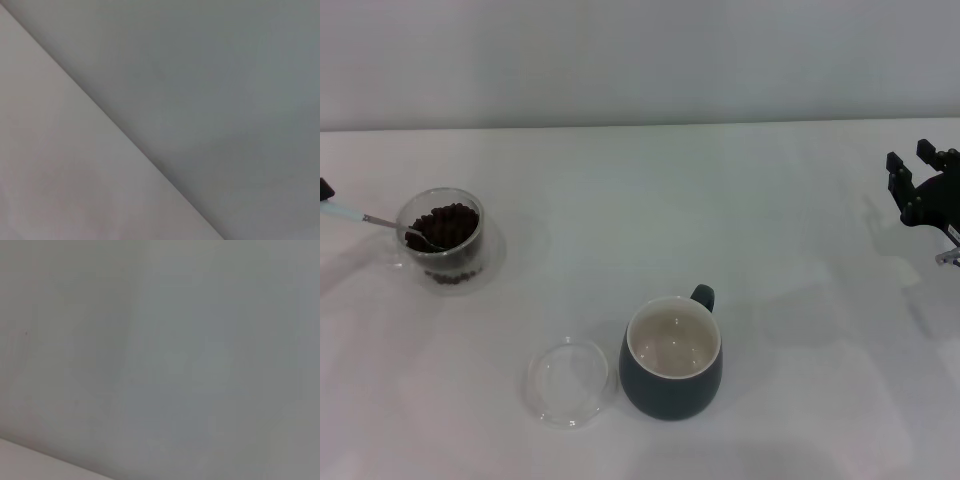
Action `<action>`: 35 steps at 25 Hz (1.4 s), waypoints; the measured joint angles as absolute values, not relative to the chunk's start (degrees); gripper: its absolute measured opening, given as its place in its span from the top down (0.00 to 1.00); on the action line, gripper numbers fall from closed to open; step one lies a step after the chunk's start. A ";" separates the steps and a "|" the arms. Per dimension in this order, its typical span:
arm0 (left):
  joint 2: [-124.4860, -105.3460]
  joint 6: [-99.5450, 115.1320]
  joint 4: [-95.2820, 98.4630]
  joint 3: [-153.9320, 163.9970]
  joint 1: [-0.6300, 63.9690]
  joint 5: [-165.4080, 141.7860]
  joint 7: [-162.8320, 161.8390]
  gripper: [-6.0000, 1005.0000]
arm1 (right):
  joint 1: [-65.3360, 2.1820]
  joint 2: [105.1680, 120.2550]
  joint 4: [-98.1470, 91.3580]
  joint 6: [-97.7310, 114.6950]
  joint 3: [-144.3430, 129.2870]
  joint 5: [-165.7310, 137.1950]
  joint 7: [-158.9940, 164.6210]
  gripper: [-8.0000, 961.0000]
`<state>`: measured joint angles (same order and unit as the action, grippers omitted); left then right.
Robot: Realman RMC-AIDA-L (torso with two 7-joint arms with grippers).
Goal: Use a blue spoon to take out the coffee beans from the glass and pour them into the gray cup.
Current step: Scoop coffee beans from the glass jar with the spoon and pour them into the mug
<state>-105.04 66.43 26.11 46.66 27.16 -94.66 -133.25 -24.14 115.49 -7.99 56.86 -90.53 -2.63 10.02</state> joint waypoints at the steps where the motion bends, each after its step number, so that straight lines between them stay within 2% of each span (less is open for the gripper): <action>1: -105.04 66.52 26.15 46.66 27.16 -94.65 -133.19 0.86 | -24.16 115.49 -7.99 56.84 -90.53 -2.63 10.02 0.59; 35: -104.82 75.10 27.16 39.28 26.98 -93.40 -131.11 0.86 | -24.17 115.58 -7.73 56.76 -90.52 -2.64 9.93 0.59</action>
<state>-104.82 75.10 27.16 39.28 26.98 -93.40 -131.11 -24.17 115.58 -7.73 56.76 -90.52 -2.64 9.93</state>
